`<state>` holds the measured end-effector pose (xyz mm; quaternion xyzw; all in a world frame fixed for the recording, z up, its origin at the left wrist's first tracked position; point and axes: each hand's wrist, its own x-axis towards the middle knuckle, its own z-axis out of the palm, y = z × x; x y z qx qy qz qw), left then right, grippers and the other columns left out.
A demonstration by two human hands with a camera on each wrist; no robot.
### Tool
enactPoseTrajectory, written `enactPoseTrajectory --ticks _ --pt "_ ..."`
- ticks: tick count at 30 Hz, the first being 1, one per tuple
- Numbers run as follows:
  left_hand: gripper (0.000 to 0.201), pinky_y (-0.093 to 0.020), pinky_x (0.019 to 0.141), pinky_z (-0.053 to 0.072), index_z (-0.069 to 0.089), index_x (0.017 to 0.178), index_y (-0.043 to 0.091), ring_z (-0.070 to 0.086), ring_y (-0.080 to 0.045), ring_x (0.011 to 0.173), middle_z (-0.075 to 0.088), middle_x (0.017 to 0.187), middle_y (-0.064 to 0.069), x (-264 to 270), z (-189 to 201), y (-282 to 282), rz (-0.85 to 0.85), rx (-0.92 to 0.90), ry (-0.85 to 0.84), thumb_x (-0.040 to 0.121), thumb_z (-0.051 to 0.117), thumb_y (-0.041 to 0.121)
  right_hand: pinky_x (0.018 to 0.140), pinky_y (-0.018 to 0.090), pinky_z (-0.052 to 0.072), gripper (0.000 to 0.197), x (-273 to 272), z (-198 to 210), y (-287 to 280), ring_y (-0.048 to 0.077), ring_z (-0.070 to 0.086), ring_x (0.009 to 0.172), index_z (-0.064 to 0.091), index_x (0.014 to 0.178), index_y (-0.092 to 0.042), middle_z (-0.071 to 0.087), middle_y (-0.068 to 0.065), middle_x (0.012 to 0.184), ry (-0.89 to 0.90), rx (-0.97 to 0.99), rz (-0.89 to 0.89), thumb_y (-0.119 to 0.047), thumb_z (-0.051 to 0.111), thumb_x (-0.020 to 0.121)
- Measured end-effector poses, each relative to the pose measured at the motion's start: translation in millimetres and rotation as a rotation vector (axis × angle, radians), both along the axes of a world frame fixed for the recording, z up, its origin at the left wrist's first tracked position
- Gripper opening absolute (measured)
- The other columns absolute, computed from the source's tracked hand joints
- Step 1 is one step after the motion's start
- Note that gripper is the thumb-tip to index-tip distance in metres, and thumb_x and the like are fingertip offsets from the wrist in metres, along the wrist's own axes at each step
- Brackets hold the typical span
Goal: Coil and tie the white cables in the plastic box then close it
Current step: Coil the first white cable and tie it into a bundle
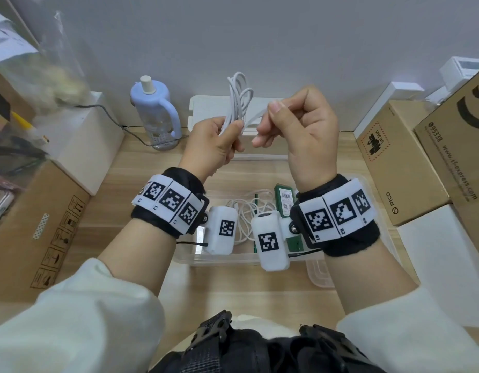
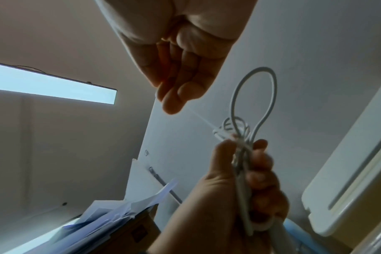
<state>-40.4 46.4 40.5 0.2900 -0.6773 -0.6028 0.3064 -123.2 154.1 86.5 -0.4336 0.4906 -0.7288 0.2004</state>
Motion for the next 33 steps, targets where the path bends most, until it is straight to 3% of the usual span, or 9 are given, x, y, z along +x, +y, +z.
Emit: enactPoseTrajectory --ticks 8,11,13,19,22,24,26,29,33 --pt "0.025 -0.019 0.048 0.043 0.051 0.075 0.009 0.049 -0.008 0.049 0.052 0.059 0.001 -1.6 -4.4 2.6 -0.154 0.188 0.101 0.098 0.041 0.014 0.059 0.017 0.044 0.019 -20.0 -33.1 -6.8 0.008 0.056 0.061 0.054 0.073 -0.025 0.058 -0.008 0.070 0.256 0.481 -0.081 -0.013 0.066 0.082" --pt "0.014 -0.019 0.054 0.048 0.051 0.086 0.010 0.054 -0.004 0.054 0.053 0.072 -0.002 -1.7 -3.7 7.9 -0.269 0.250 0.135 0.097 0.042 0.011 0.067 0.012 0.044 0.012 -21.9 -38.6 -10.9 -0.003 0.055 0.070 0.056 0.085 -0.024 0.061 -0.003 0.087 0.232 0.420 -0.188 -0.013 0.062 0.084" --pt "0.008 -0.019 0.053 0.049 0.052 0.087 0.014 0.051 -0.004 0.054 0.052 0.074 0.000 -0.9 -5.0 11.0 -0.344 0.258 0.136 0.089 0.046 0.019 0.072 0.015 0.044 0.012 -24.0 -35.6 -12.8 0.005 0.055 0.075 0.054 0.082 -0.023 0.060 0.003 0.091 0.264 0.396 -0.229 -0.013 0.062 0.084" --pt "0.009 -0.017 0.042 0.035 0.049 0.092 0.018 0.043 -0.004 0.048 0.050 0.066 0.004 -6.5 -2.9 22.5 -0.318 0.243 0.120 0.093 0.042 0.024 0.058 0.027 0.047 0.028 -26.8 -35.0 -16.0 0.004 0.052 0.048 0.040 0.072 -0.017 0.050 -0.002 0.066 0.077 0.382 -0.140 0.005 0.054 0.083" --pt "0.024 -0.020 0.040 0.027 0.048 0.081 0.017 0.039 -0.005 0.044 0.048 0.059 0.008 -7.4 0.4 21.7 -0.185 0.291 0.106 0.100 0.035 0.022 0.070 0.020 0.048 0.028 -27.3 -38.3 -12.3 0.000 0.060 0.060 0.042 0.078 -0.014 0.057 0.000 0.073 -0.015 0.415 -0.010 0.012 0.052 0.078" --pt "0.026 -0.018 0.037 0.025 0.046 0.077 0.016 0.037 -0.003 0.041 0.047 0.052 0.010 -7.3 2.6 19.1 -0.153 0.315 0.128 0.100 0.035 0.021 0.075 0.017 0.047 0.022 -26.3 -38.9 -8.6 -0.001 0.061 0.070 0.045 0.094 -0.011 0.060 -0.001 0.081 -0.030 0.451 0.103 -0.005 0.061 0.082" --pt "0.014 -0.017 0.035 0.024 0.043 0.089 0.013 0.035 -0.004 0.039 0.045 0.050 0.009 -7.6 4.5 20.6 -0.173 0.318 0.130 0.100 0.037 0.019 0.081 0.022 0.049 0.045 -26.4 -39.4 -8.8 0.001 0.061 0.069 0.046 0.110 -0.006 0.062 -0.008 0.073 -0.056 0.493 0.192 -0.034 0.065 0.079" --pt "0.021 -0.014 0.035 0.024 0.032 0.117 0.015 0.033 -0.005 0.036 0.042 0.050 0.003 -8.3 8.0 26.9 -0.221 0.379 0.112 0.099 0.040 0.016 0.066 0.024 0.054 0.090 -20.9 -36.3 -14.0 0.008 0.059 0.050 0.056 0.098 0.011 0.057 -0.005 0.049 -0.077 0.492 0.307 -0.066 0.062 0.053" --pt "0.040 -0.013 0.036 0.022 0.024 0.128 0.017 0.031 -0.006 0.036 0.041 0.051 0.000 -7.6 15.0 27.1 -0.246 0.428 0.069 0.096 0.045 0.026 0.059 0.027 0.055 0.056 -19.0 -35.6 -13.7 0.017 0.058 0.046 0.067 0.068 -0.013 0.054 0.000 0.043 -0.159 0.386 0.315 -0.067 0.064 0.052"
